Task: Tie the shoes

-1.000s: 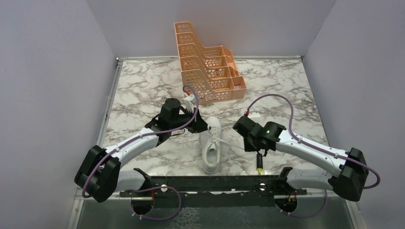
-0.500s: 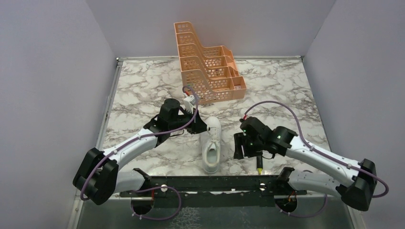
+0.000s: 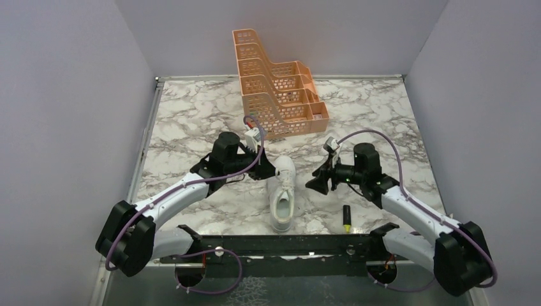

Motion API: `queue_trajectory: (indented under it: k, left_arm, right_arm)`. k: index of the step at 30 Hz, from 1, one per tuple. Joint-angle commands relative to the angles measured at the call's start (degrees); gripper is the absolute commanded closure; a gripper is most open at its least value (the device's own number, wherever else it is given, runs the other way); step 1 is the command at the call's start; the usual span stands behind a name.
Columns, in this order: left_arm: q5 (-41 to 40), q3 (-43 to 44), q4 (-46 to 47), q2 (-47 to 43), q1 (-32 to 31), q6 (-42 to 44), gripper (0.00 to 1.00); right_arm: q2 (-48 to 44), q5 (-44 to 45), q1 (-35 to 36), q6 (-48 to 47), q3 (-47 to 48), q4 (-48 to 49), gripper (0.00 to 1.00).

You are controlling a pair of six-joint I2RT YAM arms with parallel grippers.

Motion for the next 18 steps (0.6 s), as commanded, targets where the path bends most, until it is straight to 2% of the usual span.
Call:
queue_trajectory:
  k: [1, 6, 9, 15, 18]
  left_arm:
    - [1.17, 0.18, 0.72, -1.26, -0.21, -0.03, 1.00]
    - [0.53, -0.38, 0.87, -2.15, -0.26, -0.40, 1.00]
    - [0.76, -0.55, 1.15, -1.83, -0.21, -0.53, 1.00]
    - [0.36, 0.12, 1.19, -1.12, -0.21, -0.27, 1.00]
    - [0.28, 0.48, 1.48, -0.68, -0.21, -0.46, 1.00]
  right_arm:
    - [6.63, -17.88, -4.17, -10.83, -2.50, 18.91, 0.40]
    - [11.74, -22.11, -4.23, -16.64, -0.41, 20.40, 0.43]
    - [16.45, -27.45, -3.65, -19.20, 3.98, 16.50, 0.48]
    - [21.53, -27.07, -0.71, -28.33, 8.83, 6.26, 0.54]
    - [23.00, -26.75, -0.15, -27.79, 9.96, 6.80, 0.57]
